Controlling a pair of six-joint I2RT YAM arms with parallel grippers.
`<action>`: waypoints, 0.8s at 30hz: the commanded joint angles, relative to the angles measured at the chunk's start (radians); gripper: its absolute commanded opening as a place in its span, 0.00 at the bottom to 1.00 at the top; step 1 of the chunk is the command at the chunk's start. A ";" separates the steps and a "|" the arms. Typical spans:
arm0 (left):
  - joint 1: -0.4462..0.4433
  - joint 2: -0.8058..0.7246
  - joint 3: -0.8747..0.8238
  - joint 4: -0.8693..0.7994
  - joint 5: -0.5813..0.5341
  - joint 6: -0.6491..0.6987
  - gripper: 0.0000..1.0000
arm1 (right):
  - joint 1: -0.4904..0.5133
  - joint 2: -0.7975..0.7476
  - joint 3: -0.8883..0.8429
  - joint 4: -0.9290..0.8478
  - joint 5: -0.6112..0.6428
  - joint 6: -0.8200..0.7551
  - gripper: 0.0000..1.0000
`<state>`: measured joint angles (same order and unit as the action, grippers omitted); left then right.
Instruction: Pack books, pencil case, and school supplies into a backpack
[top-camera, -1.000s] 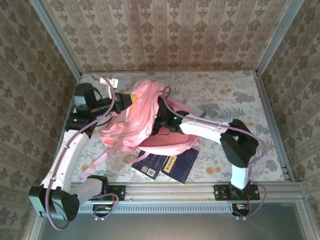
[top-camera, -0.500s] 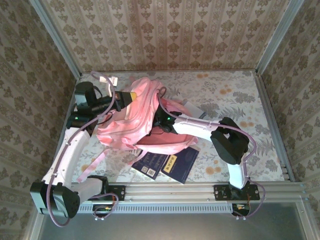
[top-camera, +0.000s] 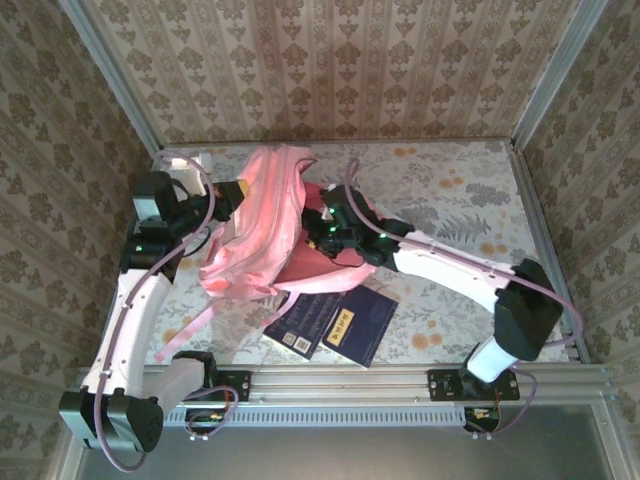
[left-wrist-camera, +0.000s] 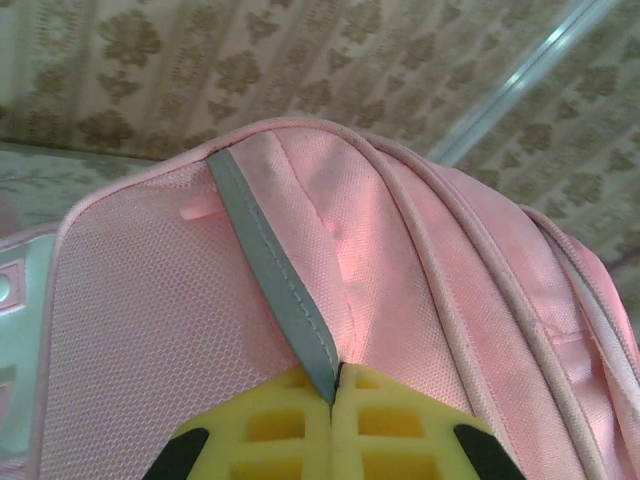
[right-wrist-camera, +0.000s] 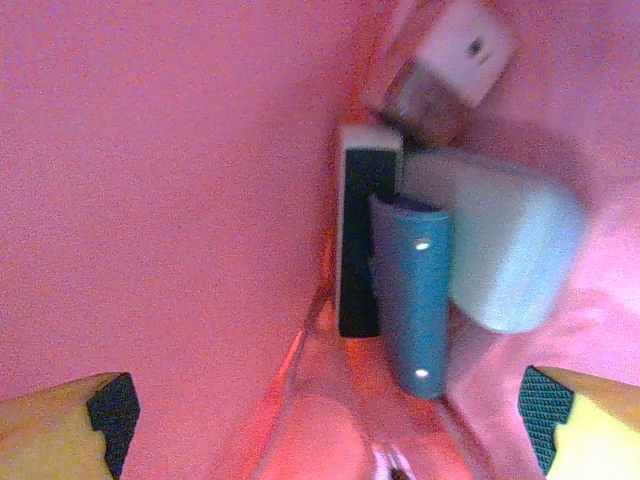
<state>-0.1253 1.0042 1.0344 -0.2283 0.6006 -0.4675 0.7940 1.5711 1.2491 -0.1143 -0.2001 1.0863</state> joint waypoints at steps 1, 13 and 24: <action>0.034 -0.027 0.020 0.034 -0.181 0.012 0.00 | -0.045 -0.086 -0.019 -0.195 0.107 -0.142 1.00; 0.010 0.059 -0.020 0.037 -0.284 -0.050 0.00 | -0.184 -0.302 -0.107 -0.498 0.293 -0.355 0.95; 0.015 0.117 -0.014 -0.029 -0.411 -0.025 0.00 | -0.180 -0.231 -0.178 -0.614 0.258 -0.508 0.97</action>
<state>-0.1181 1.1015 1.0035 -0.2447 0.2718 -0.5236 0.6113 1.3216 1.1000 -0.6659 0.0422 0.6342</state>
